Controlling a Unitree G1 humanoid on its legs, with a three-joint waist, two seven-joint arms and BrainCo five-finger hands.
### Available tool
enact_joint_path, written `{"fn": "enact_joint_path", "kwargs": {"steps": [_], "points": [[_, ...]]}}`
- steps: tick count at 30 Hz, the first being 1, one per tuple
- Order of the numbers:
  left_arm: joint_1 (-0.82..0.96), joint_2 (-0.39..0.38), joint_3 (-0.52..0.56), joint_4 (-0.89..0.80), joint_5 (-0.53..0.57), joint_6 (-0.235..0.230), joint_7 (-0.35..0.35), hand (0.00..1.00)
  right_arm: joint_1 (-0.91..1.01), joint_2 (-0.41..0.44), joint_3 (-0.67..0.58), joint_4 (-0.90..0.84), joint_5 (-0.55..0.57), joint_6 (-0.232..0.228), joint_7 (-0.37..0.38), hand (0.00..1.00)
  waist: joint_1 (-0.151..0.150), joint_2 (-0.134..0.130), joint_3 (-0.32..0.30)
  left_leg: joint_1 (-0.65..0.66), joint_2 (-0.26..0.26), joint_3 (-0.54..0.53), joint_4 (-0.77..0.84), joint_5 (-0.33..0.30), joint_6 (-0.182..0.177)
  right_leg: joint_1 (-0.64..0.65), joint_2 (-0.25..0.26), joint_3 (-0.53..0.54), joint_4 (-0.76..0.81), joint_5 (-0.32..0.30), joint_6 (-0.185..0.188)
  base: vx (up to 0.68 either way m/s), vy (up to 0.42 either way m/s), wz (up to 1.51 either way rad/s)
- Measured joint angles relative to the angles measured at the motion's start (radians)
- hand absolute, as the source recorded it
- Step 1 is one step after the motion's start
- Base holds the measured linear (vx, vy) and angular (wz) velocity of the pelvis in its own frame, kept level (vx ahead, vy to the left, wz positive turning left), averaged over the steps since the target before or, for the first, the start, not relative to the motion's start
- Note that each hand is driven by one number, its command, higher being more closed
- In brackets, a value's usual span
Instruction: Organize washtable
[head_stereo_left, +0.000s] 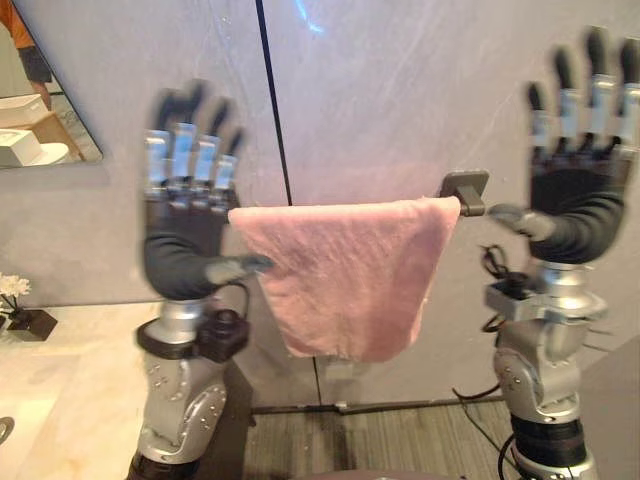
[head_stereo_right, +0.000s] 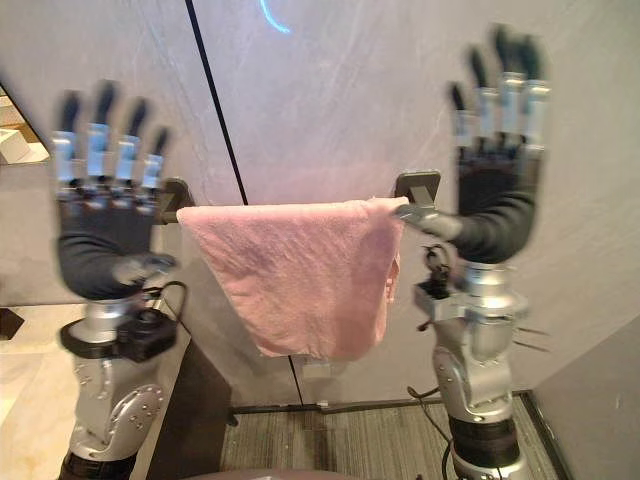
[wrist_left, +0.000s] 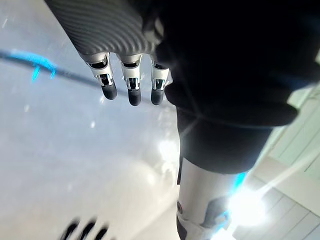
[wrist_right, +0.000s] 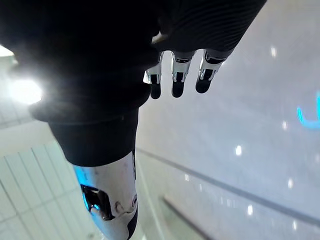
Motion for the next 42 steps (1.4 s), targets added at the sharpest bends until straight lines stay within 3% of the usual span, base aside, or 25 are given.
{"fn": "enact_joint_path", "kwargs": {"steps": [1, 4, 7, 10, 15, 21, 27, 42], "points": [[-0.022, 0.041, -0.072, 0.056, -0.008, 0.014, -0.038, 0.0, -0.028, -0.057, 0.092, 0.007, 0.042, 0.016, 0.055, 0.0, 0.001, 0.0, 0.0, -0.001, -0.002, 0.002, 0.0, 0.0, 0.0, 0.001, -0.001, 0.002, 0.0, 0.0, 0.0, 0.02, 0.0, -0.03], [-0.041, 0.1, -0.178, 0.161, -0.018, 0.051, -0.082, 0.0, -0.05, -0.159, 0.222, 0.052, 0.067, 0.047, 0.126, 0.0, 0.0, -0.004, 0.002, -0.002, -0.003, 0.006, -0.001, 0.0, 0.0, 0.0, -0.001, 0.005, 0.0, 0.0, 0.0, 0.01, -0.003, -0.02], [-0.038, 0.144, -0.232, 0.246, -0.011, 0.066, -0.097, 0.0, -0.037, -0.231, 0.252, 0.137, 0.088, 0.079, 0.149, 0.0, 0.0, -0.009, 0.007, -0.002, -0.003, 0.009, -0.002, -0.001, 0.001, -0.002, -0.001, 0.007, 0.0, 0.0, 0.0, -0.01, -0.005, -0.01], [-0.03, 0.161, -0.248, 0.33, 0.027, 0.091, -0.114, 0.0, 0.012, -0.279, 0.285, 0.206, 0.097, 0.105, 0.17, 0.0, 0.0, -0.008, 0.008, -0.003, -0.004, 0.01, -0.003, -0.001, 0.002, -0.004, -0.002, 0.009, 0.001, 0.0, 0.001, 0.0, 0.0, 0.0], [-0.001, 0.144, -0.264, 0.431, 0.113, 0.133, -0.115, 0.0, 0.067, -0.282, 0.341, 0.31, 0.089, 0.142, 0.209, 0.0, -0.002, -0.008, 0.024, -0.01, -0.004, 0.015, -0.003, -0.001, 0.002, -0.018, -0.001, 0.014, 0.007, 0.0, 0.001, -0.03, -0.013, -0.04], [0.019, 0.037, -0.241, 0.576, 0.24, 0.161, -0.092, 0.0, 0.119, -0.196, 0.338, 0.43, -0.047, 0.16, 0.206, 0.0, -0.001, -0.007, 0.027, -0.009, -0.004, 0.015, -0.008, -0.001, 0.002, -0.018, -0.003, 0.017, 0.004, -0.001, 0.0, 0.0, 0.0, 0.0], [0.032, -0.071, -0.119, 0.657, 0.355, 0.167, -0.016, 0.0, 0.177, -0.062, 0.243, 0.544, -0.143, 0.185, 0.166, 0.0, 0.0, -0.009, 0.029, -0.009, -0.004, 0.016, -0.011, -0.001, 0.002, -0.017, -0.003, 0.018, 0.0, -0.001, 0.0, 0.0, 0.0, 0.0], [0.049, -0.15, 0.095, 0.705, 0.531, 0.165, 0.103, 0.0, 0.262, 0.082, -0.106, 0.556, -0.258, 0.187, 0.062, 0.0, -0.004, -0.027, 0.045, -0.007, 0.003, 0.015, -0.014, -0.001, 0.002, -0.016, -0.006, 0.018, -0.001, -0.001, 0.0, 0.0, 0.0, 0.0]]}}
